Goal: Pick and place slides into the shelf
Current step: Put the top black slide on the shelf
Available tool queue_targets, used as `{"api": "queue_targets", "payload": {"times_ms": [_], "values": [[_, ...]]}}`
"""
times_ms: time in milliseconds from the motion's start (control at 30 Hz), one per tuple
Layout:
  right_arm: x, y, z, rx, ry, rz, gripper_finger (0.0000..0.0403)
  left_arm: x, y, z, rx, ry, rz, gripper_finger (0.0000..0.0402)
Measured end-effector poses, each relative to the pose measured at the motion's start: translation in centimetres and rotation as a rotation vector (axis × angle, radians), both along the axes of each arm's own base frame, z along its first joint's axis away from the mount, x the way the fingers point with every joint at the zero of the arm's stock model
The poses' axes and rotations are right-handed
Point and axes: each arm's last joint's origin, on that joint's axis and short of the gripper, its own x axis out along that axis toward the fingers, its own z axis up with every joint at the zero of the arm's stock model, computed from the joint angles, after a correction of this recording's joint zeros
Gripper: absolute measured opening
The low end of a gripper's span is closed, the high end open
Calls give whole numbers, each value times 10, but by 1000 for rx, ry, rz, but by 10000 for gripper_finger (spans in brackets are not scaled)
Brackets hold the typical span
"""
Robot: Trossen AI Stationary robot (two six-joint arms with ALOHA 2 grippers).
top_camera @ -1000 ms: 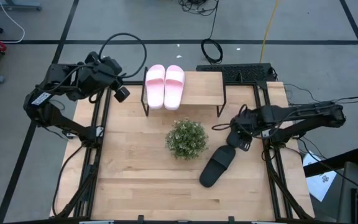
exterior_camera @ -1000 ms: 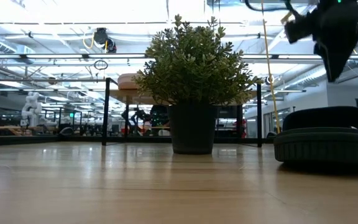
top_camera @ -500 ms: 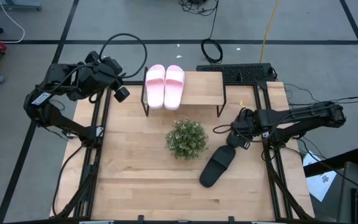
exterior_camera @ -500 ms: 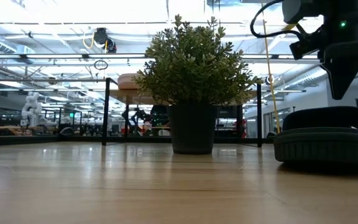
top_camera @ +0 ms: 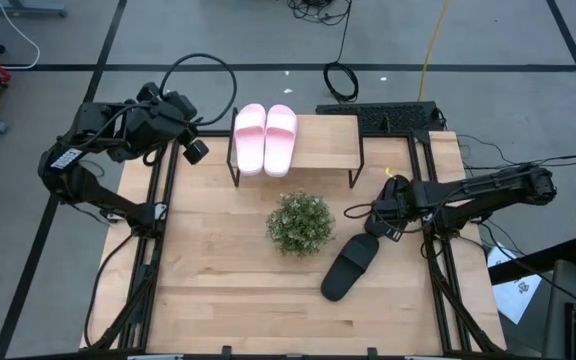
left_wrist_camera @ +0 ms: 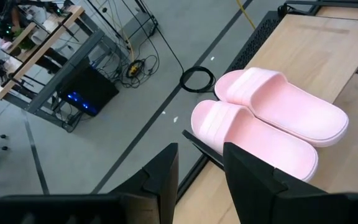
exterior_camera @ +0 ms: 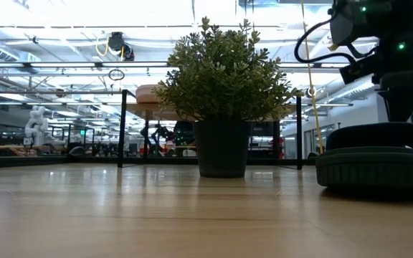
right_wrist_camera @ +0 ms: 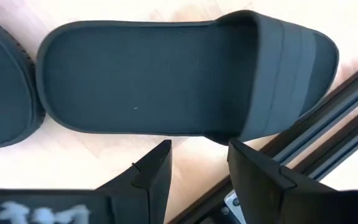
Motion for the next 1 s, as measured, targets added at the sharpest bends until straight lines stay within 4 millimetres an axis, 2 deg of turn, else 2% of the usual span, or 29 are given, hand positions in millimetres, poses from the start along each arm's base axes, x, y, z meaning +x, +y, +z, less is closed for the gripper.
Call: {"api": "queue_targets", "payload": {"times_ms": [733,1000], "values": [[-7,-3,-18,-85,22,-2,148,0,0,0,-1,-1,0,134],[-6,-5,-18,-170,-7,-32,148,0,0,0,-1,-1,0,134]]}}
